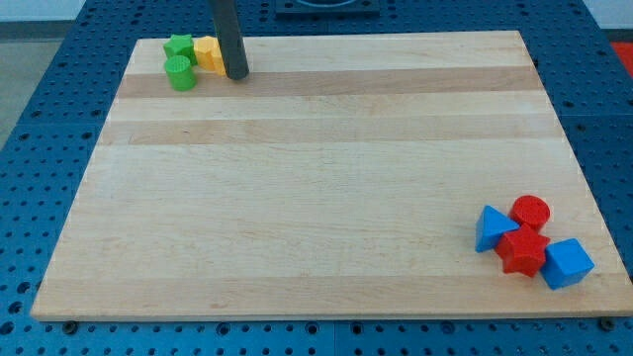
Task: Point your arm at the red circle
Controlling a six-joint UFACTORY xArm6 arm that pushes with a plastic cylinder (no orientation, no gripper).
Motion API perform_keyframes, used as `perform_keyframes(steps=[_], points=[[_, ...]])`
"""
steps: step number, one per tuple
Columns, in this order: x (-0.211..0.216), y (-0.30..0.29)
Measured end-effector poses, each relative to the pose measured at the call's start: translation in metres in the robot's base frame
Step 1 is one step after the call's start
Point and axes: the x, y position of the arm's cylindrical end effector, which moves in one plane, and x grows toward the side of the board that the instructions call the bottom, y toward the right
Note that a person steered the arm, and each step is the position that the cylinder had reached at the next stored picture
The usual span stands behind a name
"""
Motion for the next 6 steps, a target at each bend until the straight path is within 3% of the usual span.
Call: perform_keyframes(steps=[2, 6], points=[[0.024, 0.020], [0.314, 0.128]])
